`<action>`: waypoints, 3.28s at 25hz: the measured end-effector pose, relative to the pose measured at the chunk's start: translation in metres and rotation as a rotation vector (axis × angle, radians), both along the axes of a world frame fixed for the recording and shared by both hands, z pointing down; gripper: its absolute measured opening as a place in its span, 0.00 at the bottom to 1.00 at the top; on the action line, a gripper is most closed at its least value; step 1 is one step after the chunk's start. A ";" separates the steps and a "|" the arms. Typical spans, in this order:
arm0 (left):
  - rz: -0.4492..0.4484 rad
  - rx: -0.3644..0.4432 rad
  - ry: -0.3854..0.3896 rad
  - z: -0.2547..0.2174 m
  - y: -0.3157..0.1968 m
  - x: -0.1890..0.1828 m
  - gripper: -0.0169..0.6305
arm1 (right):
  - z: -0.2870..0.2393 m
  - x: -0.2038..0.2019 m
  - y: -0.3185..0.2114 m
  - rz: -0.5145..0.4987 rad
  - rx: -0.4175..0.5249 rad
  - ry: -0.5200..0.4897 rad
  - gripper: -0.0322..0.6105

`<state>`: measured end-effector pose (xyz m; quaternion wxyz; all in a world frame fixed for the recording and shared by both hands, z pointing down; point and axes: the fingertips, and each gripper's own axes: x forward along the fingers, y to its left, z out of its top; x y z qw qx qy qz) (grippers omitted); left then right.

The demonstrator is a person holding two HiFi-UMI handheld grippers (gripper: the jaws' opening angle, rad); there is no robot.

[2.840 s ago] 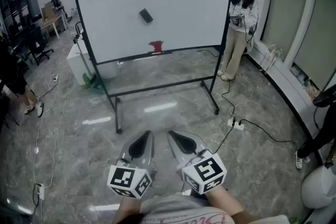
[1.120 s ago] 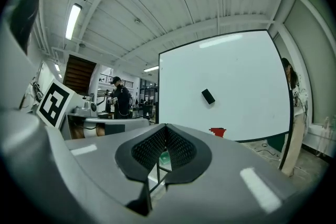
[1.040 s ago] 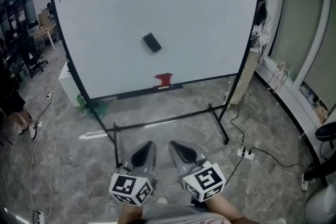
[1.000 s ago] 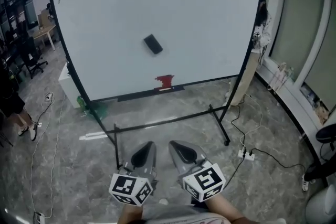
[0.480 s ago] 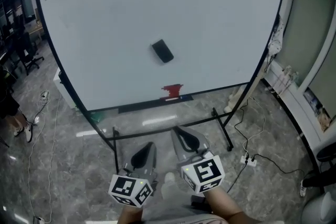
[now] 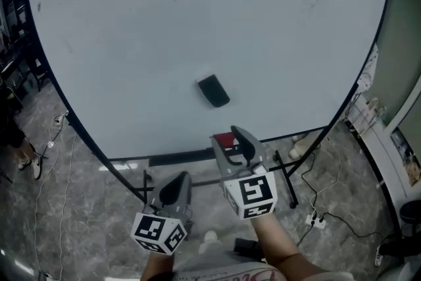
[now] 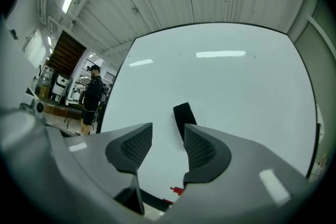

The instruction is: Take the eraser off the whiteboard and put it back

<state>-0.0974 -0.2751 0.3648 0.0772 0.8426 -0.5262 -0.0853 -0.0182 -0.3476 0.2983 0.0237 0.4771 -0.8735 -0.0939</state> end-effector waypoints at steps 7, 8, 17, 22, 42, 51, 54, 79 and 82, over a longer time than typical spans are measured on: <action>-0.042 -0.001 -0.003 -0.004 -0.072 -0.010 0.02 | -0.012 -0.017 -0.087 0.066 0.095 0.161 0.40; -0.047 -0.001 -0.002 -0.005 -0.079 -0.012 0.02 | -0.012 -0.020 -0.095 0.077 0.104 0.180 0.41; -0.044 -0.003 0.001 -0.006 -0.119 -0.017 0.02 | -0.017 -0.034 -0.133 0.138 0.171 0.267 0.44; -0.004 -0.001 -0.011 -0.009 -0.121 -0.015 0.02 | -0.019 -0.034 -0.133 0.167 0.168 0.268 0.42; 0.121 0.016 -0.020 -0.005 -0.028 -0.027 0.02 | 0.017 -0.032 -0.005 0.137 -0.036 0.047 0.41; 0.120 0.063 -0.038 -0.014 -0.011 -0.026 0.02 | 0.043 -0.032 0.057 0.054 -0.102 -0.122 0.41; 0.095 0.065 -0.075 -0.011 -0.012 -0.027 0.02 | 0.048 -0.030 0.058 0.057 -0.125 -0.116 0.41; -0.009 0.044 -0.015 -0.012 -0.070 -0.028 0.02 | 0.002 -0.024 -0.048 0.086 0.016 -0.005 0.42; -0.023 0.049 -0.012 -0.013 -0.077 -0.029 0.02 | -0.010 -0.026 -0.076 0.113 0.052 0.015 0.42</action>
